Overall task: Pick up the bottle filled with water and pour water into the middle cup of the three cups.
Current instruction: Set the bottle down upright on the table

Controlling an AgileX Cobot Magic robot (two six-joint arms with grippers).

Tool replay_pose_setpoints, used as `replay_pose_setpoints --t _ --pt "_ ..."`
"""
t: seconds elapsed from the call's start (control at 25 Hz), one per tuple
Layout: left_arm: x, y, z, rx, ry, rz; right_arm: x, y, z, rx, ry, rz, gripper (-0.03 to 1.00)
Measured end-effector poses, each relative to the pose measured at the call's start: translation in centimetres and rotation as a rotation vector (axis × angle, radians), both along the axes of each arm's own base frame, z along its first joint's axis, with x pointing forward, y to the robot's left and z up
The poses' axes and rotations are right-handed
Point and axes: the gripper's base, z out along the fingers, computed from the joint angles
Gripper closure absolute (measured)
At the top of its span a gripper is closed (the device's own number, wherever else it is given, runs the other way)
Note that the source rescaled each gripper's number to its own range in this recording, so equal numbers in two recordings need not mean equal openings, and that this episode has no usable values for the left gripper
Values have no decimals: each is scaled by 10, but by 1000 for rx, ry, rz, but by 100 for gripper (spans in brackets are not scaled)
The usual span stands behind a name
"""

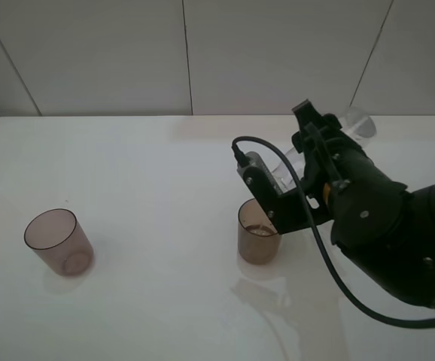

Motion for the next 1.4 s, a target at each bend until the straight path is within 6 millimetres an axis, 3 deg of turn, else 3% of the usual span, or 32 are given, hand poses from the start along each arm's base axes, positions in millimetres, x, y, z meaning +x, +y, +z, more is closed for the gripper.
replay_pose_setpoints --t 0.96,1.4 --pt "0 0 0 0 0 0 1 0 2 -27 -15 -3 95" --pt "0 0 0 0 0 0 17 38 44 354 62 -79 95"
